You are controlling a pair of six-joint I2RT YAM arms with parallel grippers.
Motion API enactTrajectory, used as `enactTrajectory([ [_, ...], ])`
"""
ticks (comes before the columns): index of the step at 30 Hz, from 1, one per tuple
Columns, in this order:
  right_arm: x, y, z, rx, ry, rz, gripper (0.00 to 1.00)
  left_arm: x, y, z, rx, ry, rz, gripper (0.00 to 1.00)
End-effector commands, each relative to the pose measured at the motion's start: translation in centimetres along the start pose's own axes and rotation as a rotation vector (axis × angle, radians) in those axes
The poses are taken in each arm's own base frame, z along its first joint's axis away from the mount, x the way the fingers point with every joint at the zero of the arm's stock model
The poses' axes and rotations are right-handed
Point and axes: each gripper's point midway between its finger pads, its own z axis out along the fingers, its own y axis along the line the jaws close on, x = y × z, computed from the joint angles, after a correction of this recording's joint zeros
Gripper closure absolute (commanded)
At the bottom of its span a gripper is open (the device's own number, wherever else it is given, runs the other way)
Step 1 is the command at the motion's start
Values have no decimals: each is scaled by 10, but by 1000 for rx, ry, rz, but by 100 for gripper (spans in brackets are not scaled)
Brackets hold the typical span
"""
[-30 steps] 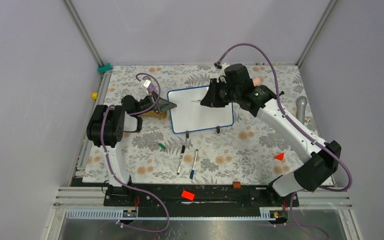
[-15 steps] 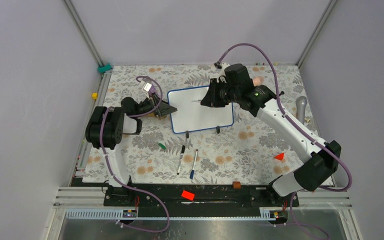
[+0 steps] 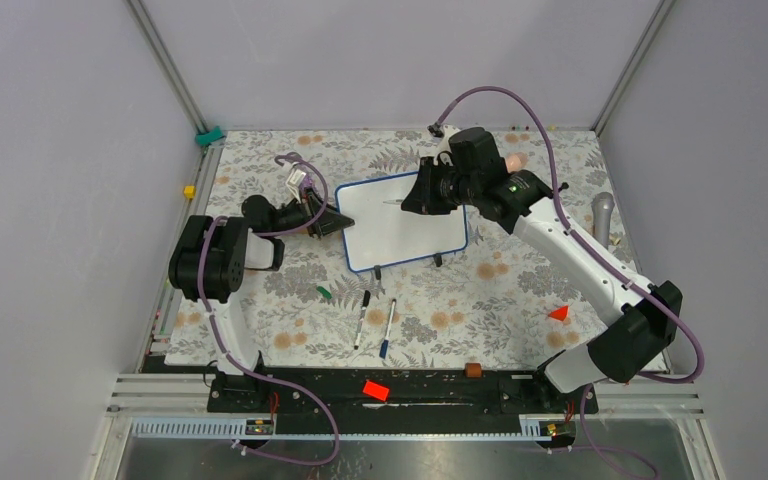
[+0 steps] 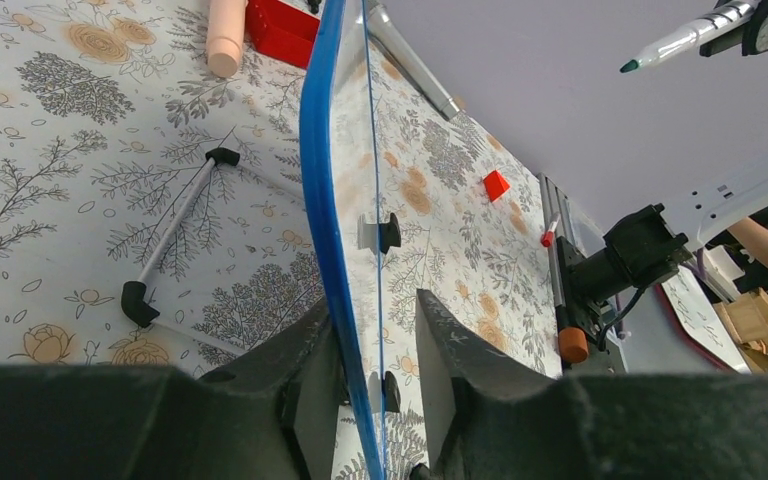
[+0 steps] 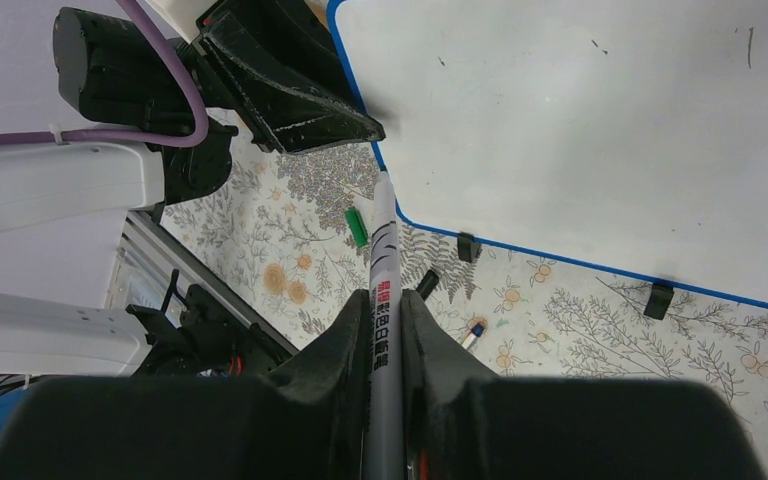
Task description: Write a sentence on the whiteboard
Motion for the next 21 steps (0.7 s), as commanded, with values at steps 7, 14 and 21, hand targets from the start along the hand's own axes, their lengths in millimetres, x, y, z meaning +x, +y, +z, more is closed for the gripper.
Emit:
enactTrajectory([
  [7,-13,9,12,36,-63,-59,100,-2,-2,4,65,30,79,98],
  [14,-14,13,25,54,-76,-106,100,1,0,4,69,38,81,100],
  [21,-18,20,36,114,-109,-193,100,3,3,3,72,45,69,100],
])
